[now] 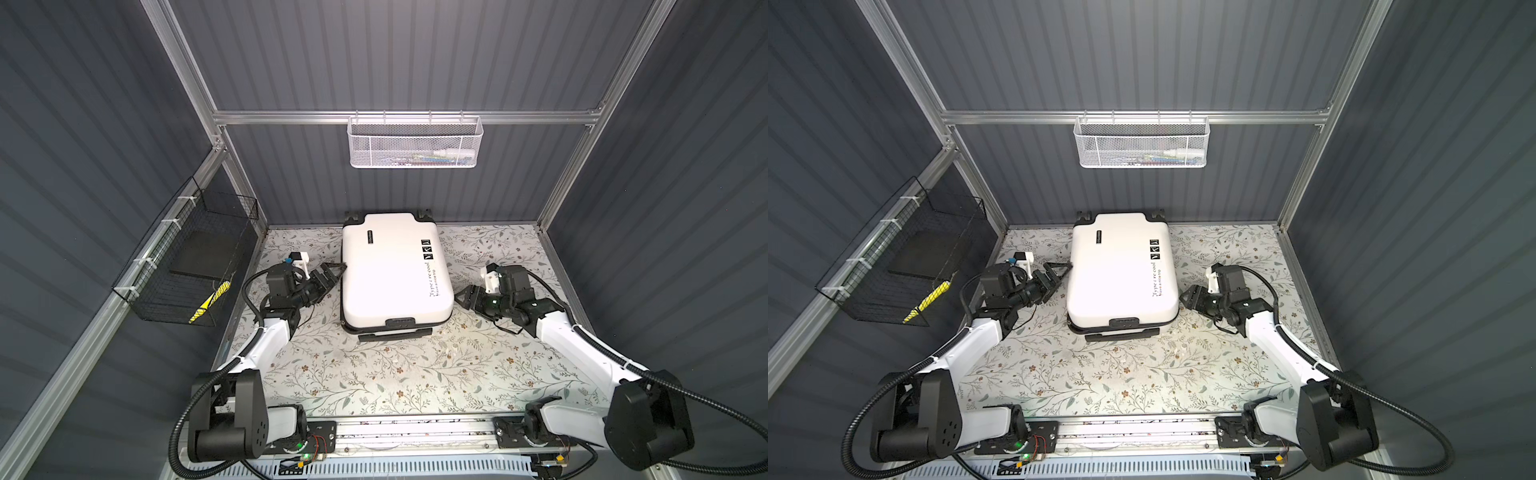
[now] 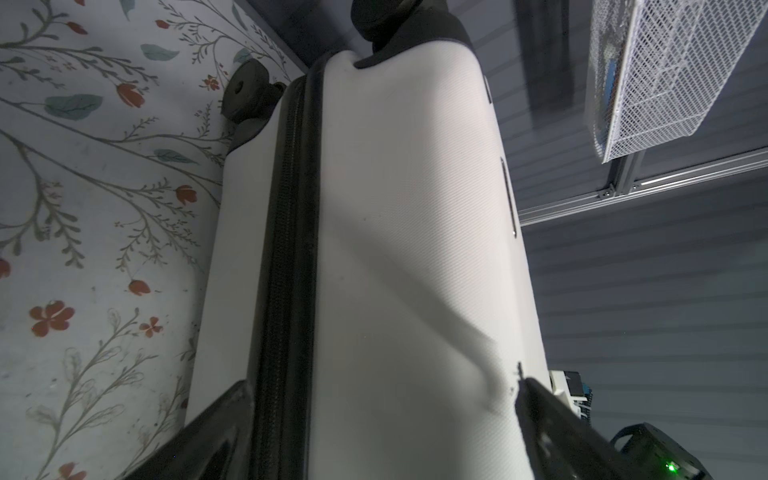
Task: Pack the luggage
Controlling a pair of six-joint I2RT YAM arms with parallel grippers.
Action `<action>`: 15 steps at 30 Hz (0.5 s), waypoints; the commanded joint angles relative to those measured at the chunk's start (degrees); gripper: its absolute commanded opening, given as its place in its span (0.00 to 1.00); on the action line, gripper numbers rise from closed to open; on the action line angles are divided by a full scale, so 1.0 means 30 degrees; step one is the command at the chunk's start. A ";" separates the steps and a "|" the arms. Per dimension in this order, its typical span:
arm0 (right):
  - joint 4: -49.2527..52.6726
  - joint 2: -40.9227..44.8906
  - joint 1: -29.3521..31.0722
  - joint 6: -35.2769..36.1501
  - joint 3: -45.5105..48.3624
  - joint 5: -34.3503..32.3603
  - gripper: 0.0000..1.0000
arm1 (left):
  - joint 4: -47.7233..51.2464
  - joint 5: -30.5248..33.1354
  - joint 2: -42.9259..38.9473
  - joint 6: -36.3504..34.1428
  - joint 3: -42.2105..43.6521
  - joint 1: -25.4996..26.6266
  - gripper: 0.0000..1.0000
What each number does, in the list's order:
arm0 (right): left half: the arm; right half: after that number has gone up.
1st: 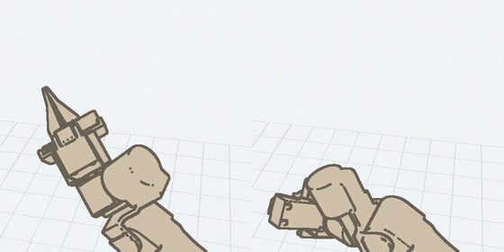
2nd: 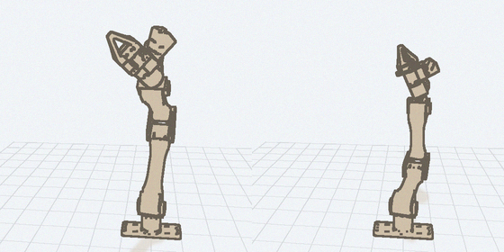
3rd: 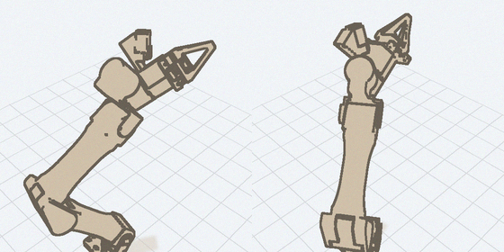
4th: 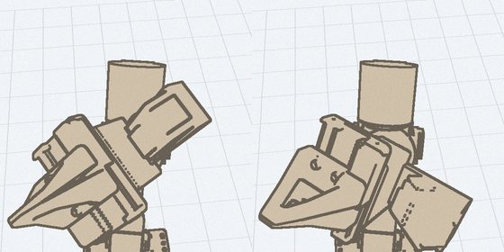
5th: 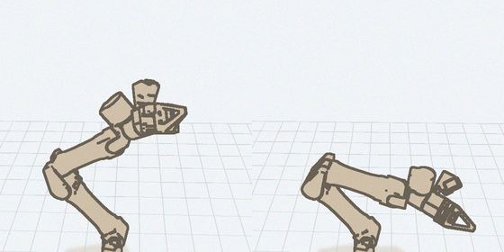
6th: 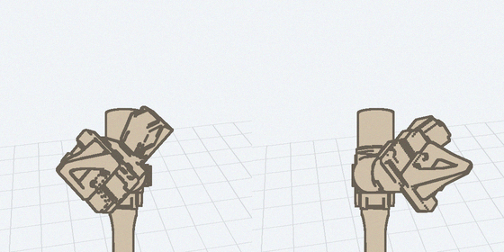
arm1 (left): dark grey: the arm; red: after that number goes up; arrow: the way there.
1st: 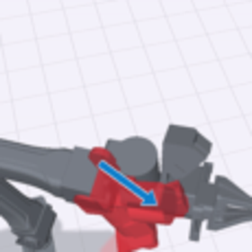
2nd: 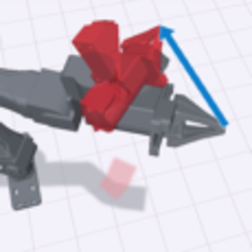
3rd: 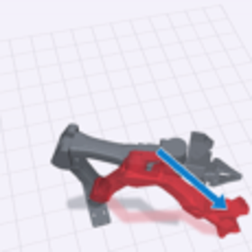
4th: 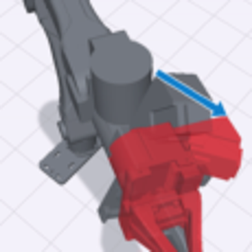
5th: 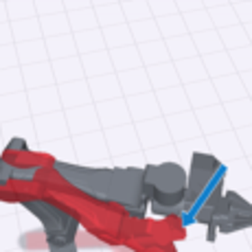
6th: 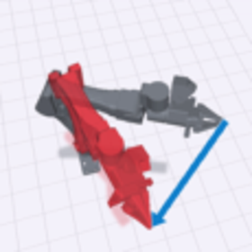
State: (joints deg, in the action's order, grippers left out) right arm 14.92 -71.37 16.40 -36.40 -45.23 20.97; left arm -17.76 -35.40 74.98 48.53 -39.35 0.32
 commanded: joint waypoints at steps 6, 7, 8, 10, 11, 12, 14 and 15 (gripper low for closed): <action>0.0499 -0.0368 0.0796 -0.0186 -0.0653 -0.1303 0.69 | -0.4214 -0.1233 0.1362 0.2206 0.1583 -0.0018 1.00; 0.0540 -0.0379 0.0927 -0.0228 -0.0752 -0.1380 0.69 | -0.4589 -0.1292 0.1471 0.2397 0.1708 -0.0018 1.00; 0.0590 -0.0364 0.1103 -0.0280 -0.0823 -0.1409 0.69 | -0.4845 -0.1378 0.1516 0.2501 0.1757 -0.0018 1.00; 0.0665 -0.0242 0.1691 -0.0465 -0.1047 -0.1568 0.69 | -0.5208 -0.1499 0.1566 0.2638 0.1901 -0.0018 1.00; 0.0706 -0.0185 0.1949 -0.0532 -0.1156 -0.1617 0.69 | -0.5263 -0.1529 0.1593 0.2641 0.1951 -0.0018 1.00; 0.0752 -0.0095 0.2367 -0.0629 -0.1250 -0.1671 0.69 | -0.5321 -0.1605 0.1628 0.2659 0.1975 -0.0018 1.00; 0.0826 0.0120 0.3390 -0.0798 -0.1445 -0.2012 0.69 | -0.5501 -0.1675 0.1721 0.2657 0.2067 -0.0018 1.00; 0.0792 0.0180 0.3881 -0.0898 -0.1473 -0.2137 0.69 | -0.5670 -0.1734 0.1753 0.2704 0.2131 -0.0018 1.00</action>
State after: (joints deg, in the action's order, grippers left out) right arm 17.47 -72.05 23.16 -38.35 -47.57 11.64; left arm -34.06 -38.22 79.07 56.29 -34.26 -0.03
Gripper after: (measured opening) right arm 0.690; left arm 0.997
